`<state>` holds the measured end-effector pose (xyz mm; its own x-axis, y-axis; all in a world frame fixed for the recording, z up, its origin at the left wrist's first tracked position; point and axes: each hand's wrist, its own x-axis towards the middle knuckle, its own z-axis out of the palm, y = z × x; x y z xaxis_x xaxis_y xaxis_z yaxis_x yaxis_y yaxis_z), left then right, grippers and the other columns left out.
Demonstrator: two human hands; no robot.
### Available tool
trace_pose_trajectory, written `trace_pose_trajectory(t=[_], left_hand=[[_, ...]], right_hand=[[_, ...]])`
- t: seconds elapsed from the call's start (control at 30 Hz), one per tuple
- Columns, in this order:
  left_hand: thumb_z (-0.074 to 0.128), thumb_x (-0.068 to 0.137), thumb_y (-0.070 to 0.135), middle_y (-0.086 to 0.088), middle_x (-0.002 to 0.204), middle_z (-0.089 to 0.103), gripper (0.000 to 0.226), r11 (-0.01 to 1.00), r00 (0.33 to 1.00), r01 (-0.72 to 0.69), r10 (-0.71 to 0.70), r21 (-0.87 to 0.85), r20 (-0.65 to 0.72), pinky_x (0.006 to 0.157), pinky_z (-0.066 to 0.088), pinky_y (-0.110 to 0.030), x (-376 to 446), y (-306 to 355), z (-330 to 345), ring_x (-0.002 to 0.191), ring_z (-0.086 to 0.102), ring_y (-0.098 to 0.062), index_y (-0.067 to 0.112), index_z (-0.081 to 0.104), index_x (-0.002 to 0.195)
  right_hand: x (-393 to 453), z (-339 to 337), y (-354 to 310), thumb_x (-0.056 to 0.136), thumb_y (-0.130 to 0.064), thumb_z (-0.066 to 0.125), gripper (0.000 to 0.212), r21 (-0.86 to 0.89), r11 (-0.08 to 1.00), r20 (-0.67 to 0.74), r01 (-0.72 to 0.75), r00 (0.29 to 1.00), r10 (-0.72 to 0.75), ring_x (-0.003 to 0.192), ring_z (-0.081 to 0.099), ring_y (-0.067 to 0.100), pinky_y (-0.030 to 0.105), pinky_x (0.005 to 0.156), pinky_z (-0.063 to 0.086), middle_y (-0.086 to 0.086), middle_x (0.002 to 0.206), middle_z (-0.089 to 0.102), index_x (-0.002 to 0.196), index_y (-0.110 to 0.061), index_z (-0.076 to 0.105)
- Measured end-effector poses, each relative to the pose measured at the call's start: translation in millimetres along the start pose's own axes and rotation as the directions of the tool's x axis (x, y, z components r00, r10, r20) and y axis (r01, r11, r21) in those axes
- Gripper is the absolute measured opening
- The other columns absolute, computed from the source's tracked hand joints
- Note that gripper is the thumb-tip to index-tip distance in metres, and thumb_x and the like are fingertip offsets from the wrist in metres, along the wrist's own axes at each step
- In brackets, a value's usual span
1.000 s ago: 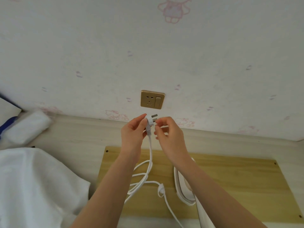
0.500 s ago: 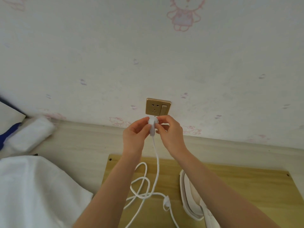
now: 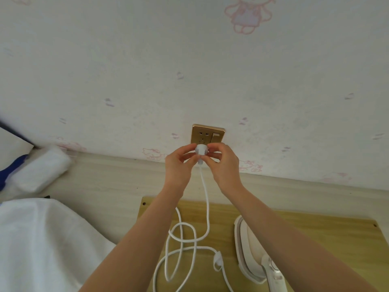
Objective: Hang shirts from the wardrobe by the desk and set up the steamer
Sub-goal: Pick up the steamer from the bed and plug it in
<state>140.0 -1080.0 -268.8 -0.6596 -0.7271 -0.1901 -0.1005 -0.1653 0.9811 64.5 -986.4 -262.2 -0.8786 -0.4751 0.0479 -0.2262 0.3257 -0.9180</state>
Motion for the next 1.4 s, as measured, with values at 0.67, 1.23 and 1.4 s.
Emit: trace_pose_trajectory(t=[0.67, 1.23, 1.4], left_hand=[[0.068, 0.086, 0.006, 0.001, 0.115, 0.067, 0.03, 1.0, 1.0, -0.007, 0.007, 0.015, -0.018, 0.092, 0.055, -0.036, 16, -2, 6, 0.096, 0.069, -0.01, 0.031, 0.07, 0.103], [0.067, 0.087, 0.009, 0.002, 0.107, 0.071, 0.024, 0.994, 0.997, -0.034, 0.04, 0.1, -0.059, 0.088, 0.054, -0.029, 21, -3, 10, 0.093, 0.068, -0.009, 0.021, 0.072, 0.107], [0.069, 0.086, 0.013, 0.008, 0.097, 0.073, 0.021, 0.989, 0.997, -0.033, 0.042, 0.144, -0.063, 0.076, 0.049, -0.018, 21, 5, 8, 0.086, 0.068, -0.003, 0.019, 0.072, 0.106]], right_hand=[[12, 8, 4, 0.086, -0.014, 0.07, 0.018, -0.062, 0.998, -0.089, 0.028, 0.995, -0.034, 0.085, 0.063, 0.005, 0.003, 0.072, 0.047, -0.002, 0.101, 0.068, 0.103, -0.015, 0.065], [21, 8, 3, 0.083, -0.012, 0.072, 0.012, -0.064, 0.998, -0.108, 0.026, 0.994, -0.033, 0.081, 0.065, 0.006, 0.006, 0.071, 0.047, -0.003, 0.089, 0.07, 0.094, -0.014, 0.067], [26, 1, -3, 0.082, -0.018, 0.073, 0.015, -0.18, 0.983, -0.066, 0.039, 0.997, -0.051, 0.08, 0.064, 0.009, 0.006, 0.069, 0.045, -0.004, 0.086, 0.069, 0.094, -0.011, 0.067]])
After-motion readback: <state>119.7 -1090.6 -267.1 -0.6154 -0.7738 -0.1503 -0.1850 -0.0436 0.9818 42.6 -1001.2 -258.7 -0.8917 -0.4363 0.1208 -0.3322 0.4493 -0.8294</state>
